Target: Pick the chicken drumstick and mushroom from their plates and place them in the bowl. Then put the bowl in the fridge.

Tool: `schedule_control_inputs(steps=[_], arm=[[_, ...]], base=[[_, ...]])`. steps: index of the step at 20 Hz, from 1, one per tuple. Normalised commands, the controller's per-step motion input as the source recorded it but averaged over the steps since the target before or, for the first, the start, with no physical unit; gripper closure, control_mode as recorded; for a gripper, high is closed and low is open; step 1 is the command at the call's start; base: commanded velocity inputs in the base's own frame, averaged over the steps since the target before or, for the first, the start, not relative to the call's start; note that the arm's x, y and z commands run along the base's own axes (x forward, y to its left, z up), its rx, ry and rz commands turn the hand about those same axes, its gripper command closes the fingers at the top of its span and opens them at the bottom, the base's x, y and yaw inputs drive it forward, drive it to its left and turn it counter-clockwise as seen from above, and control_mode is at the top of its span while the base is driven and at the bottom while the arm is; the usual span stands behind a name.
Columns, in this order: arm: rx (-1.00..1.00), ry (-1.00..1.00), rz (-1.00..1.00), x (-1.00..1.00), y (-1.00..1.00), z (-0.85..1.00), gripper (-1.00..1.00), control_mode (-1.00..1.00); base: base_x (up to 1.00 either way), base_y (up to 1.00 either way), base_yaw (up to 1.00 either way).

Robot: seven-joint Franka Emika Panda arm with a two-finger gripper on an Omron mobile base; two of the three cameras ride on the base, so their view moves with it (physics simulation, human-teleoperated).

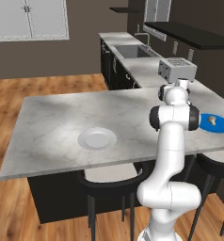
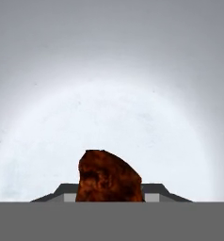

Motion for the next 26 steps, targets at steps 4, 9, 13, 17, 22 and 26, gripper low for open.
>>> schedule_control_inputs(steps=[4, 9, 13, 17, 22, 26], arm=[[0.00, 0.00, 0.00, -0.01, -0.09, 0.10, -1.00, -1.00], [0.00, 0.00, 0.00, -0.11, 0.01, 0.28, -1.00, -1.00], [0.06, -0.01, 0.00, -0.11, 0.00, 0.51, -1.00, -1.00], [0.04, -0.04, 0.14, -0.38, -0.15, 0.56, -1.00, -1.00], [0.00, -0.18, 0.41, -0.58, -0.37, 0.26, -1.00, -1.00], [-0.07, -0.17, 0.60, -0.52, -0.39, 0.11, -1.00, -1.00]], base=[[0.00, 0.00, 0.00], [0.00, 0.00, 0.00], [0.00, 0.00, 0.00], [0.00, 0.00, 0.00], [0.00, 0.00, 0.00], [0.00, 0.00, 0.00]])
